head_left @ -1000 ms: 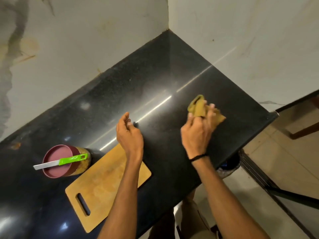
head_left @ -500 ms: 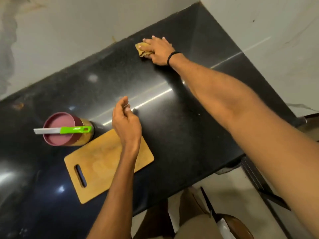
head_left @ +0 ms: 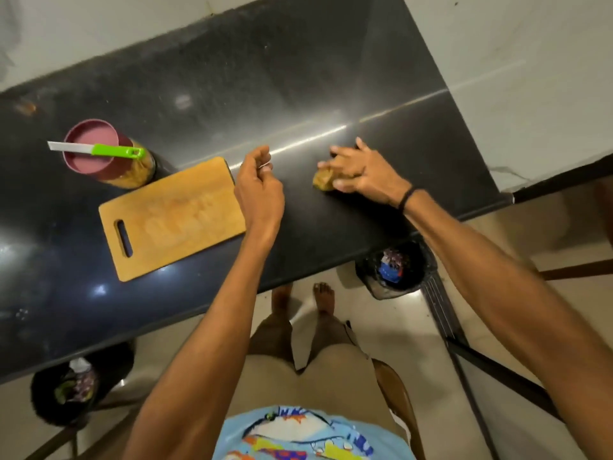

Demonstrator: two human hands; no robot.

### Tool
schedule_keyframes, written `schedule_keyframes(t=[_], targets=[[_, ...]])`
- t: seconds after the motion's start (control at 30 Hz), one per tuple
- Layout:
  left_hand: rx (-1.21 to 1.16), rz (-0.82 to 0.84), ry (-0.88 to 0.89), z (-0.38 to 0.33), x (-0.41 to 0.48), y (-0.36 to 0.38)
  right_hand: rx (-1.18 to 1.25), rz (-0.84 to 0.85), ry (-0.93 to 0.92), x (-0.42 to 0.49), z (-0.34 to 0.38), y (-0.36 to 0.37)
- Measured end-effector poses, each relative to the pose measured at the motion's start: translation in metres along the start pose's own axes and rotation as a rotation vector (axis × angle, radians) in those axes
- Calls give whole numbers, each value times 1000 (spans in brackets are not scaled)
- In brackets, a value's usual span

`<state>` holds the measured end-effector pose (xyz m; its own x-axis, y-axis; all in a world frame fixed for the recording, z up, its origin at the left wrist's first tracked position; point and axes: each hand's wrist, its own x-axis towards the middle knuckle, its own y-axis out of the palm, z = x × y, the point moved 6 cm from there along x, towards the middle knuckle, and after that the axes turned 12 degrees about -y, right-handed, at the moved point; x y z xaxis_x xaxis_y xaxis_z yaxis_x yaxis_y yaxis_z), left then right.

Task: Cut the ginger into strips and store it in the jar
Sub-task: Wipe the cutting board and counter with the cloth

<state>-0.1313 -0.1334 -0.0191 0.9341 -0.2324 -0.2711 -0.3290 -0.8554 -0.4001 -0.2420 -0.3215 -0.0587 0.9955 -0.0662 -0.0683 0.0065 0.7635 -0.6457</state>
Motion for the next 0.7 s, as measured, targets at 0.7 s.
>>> schedule_keyframes(t=[0.7], targets=[[-76,-201,-123,7,-2,-98,-523,-259,291,89,23,2]])
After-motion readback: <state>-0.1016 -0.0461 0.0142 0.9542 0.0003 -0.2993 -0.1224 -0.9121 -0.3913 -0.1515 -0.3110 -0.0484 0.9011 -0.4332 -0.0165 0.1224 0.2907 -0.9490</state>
